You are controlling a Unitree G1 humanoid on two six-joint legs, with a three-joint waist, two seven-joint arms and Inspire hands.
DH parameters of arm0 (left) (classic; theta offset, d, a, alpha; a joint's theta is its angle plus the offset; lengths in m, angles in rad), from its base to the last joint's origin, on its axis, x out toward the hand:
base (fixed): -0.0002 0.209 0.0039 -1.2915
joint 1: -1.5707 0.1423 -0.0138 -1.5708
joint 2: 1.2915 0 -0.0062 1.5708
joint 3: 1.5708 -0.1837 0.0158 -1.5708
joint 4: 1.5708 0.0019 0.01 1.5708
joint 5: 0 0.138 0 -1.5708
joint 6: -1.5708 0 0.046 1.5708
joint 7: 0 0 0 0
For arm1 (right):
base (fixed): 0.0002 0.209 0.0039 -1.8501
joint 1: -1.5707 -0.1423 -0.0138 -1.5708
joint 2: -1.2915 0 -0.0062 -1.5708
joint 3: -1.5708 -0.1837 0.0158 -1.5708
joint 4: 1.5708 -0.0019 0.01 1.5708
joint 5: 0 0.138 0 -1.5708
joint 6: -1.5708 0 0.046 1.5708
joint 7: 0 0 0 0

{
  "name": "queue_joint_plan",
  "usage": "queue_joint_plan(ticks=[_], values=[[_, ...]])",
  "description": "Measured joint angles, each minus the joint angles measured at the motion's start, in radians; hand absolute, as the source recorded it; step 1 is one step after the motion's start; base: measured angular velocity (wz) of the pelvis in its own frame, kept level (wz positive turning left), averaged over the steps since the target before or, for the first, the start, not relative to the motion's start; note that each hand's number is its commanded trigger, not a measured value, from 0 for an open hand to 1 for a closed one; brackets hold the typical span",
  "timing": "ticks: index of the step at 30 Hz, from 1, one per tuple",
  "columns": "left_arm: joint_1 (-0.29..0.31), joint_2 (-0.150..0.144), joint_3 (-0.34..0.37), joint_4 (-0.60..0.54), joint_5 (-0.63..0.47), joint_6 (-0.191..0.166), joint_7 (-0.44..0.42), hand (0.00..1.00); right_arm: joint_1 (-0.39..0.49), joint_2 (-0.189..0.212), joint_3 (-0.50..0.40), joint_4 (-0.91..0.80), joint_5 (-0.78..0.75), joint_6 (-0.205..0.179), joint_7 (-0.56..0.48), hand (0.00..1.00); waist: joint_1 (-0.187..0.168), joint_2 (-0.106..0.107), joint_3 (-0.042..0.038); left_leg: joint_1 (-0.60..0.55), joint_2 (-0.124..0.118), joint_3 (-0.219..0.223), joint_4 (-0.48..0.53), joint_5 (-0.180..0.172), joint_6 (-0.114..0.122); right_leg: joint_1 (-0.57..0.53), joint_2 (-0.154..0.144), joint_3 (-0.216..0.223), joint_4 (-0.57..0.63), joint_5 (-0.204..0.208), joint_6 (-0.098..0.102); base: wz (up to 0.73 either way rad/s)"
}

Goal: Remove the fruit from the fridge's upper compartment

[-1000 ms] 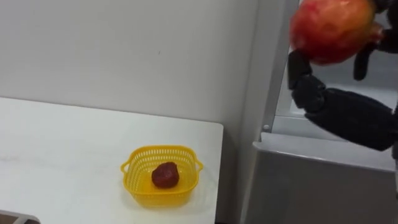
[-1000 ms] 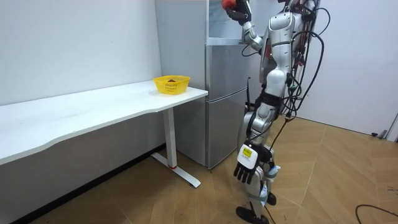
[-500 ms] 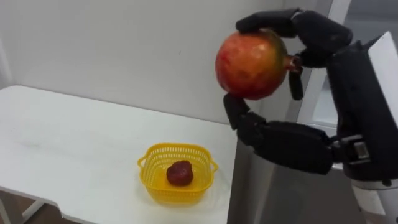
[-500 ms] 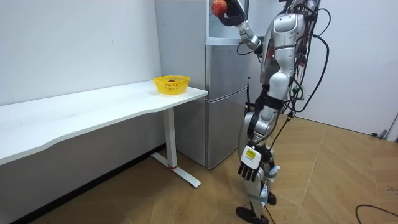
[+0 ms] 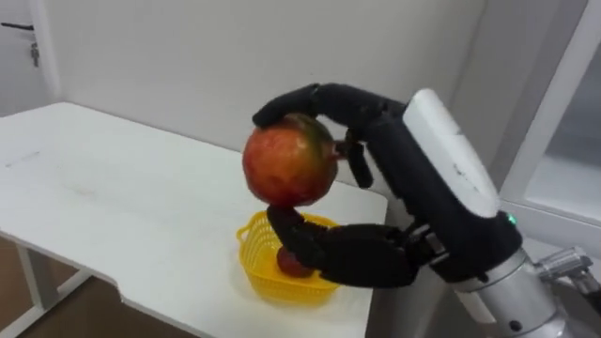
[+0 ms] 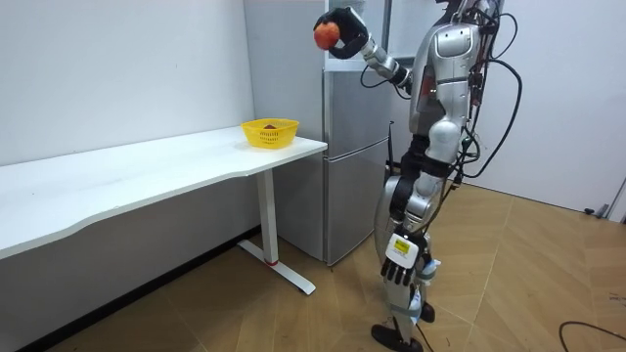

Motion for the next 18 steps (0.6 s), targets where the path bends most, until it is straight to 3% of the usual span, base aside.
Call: queue_joint_plan(ticks=[4,8,12,14,18], values=[[-0.01,0.02,0.002,0.0,-0.001,0.005,-0.011,0.0,-0.002,-0.001,0.026,0.077,-0.014,0.013,0.016,1.0,0.023,-0.016,0.0049,-0.008,0.0,-0.023,-0.006,0.0,-0.001,0.002,0.0,-0.024,0.001,0.0,0.0,0.15],[-0.012,0.028,0.003,-0.005,0.003,0.008,-0.012,0.0,-0.038,-0.004,0.056,0.16,-0.026,0.031,0.029,1.0,0.053,-0.029,-0.0002,-0.026,0.0,-0.031,-0.004,0.003,-0.005,-0.015,0.002,-0.026,0.001,0.0,0.0,0.06],[-0.006,0.043,-0.001,-0.015,0.006,0.02,-0.016,0.0,-0.048,-0.008,0.098,0.224,-0.065,0.05,0.035,1.0,0.055,-0.049,-0.0002,-0.033,-0.004,-0.063,0.005,0.005,-0.007,-0.01,0.001,-0.049,0.001,0.0,0.0,0.26],[-0.01,0.057,-0.001,-0.015,0.006,0.021,-0.018,0.0,-0.053,-0.011,0.131,0.273,-0.09,0.07,0.036,1.0,0.078,-0.065,0.0035,-0.037,-0.005,-0.081,0.015,0.005,-0.007,-0.008,0.003,-0.052,0.0,0.0,0.0,0.12],[-0.009,0.064,-0.001,-0.011,0.009,0.026,-0.017,0.0,-0.054,-0.015,0.159,0.378,-0.09,0.066,0.034,1.0,0.085,-0.074,0.0074,-0.038,-0.014,-0.113,0.022,0.005,-0.007,0.005,-0.002,-0.06,0.0,0.0,0.001,0.28]])
